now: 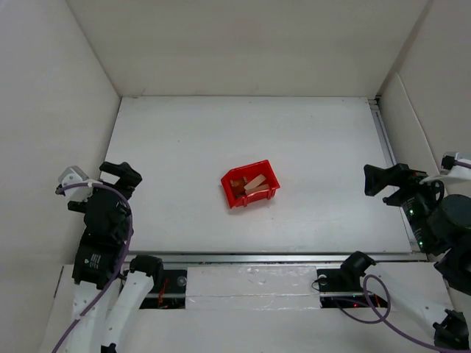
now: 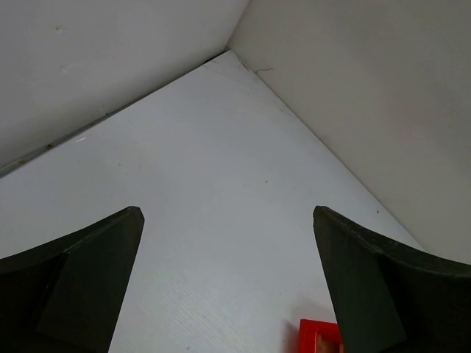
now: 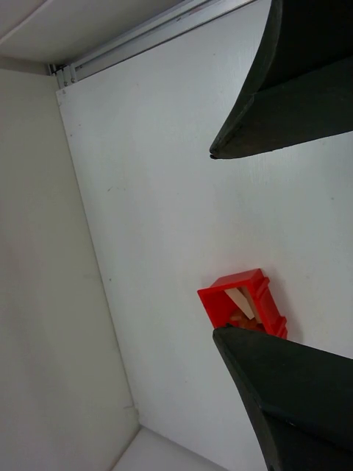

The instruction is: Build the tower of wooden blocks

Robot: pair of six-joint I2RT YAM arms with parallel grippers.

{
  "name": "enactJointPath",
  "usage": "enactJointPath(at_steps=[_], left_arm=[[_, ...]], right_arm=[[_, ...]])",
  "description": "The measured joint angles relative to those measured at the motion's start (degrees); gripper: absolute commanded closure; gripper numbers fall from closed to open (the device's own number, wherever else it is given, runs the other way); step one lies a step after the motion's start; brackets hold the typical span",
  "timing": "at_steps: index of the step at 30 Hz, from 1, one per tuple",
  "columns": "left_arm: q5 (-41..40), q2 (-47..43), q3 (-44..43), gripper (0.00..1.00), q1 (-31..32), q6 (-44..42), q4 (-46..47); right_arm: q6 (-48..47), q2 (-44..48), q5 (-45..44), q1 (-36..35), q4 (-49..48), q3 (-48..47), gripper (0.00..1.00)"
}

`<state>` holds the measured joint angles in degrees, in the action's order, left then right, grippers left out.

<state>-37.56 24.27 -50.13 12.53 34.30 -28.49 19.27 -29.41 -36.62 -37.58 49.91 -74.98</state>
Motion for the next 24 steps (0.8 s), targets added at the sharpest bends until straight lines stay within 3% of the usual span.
enactJointPath(at_steps=[10,15,18,24], left_arm=[[0.55,1.03,0.63,0.01,0.0,-0.63,0.55],[1.73,1.03,1.38,0.01,0.0,-1.31,1.25],[2.91,1.07,1.68,0.01,0.02,-2.01,2.01],[8.52,1.57,2.99,0.01,0.02,-4.72,4.07]], right_arm=[[-0.04,-2.21,0.44,0.0,0.5,-0.55,0.0],[0.22,-4.74,4.9,0.0,-2.49,1.6,0.0],[1.09,-10.95,10.19,0.0,-8.04,6.23,0.0],[2.84,-31.89,18.56,-0.94,-18.88,15.58,0.04]])
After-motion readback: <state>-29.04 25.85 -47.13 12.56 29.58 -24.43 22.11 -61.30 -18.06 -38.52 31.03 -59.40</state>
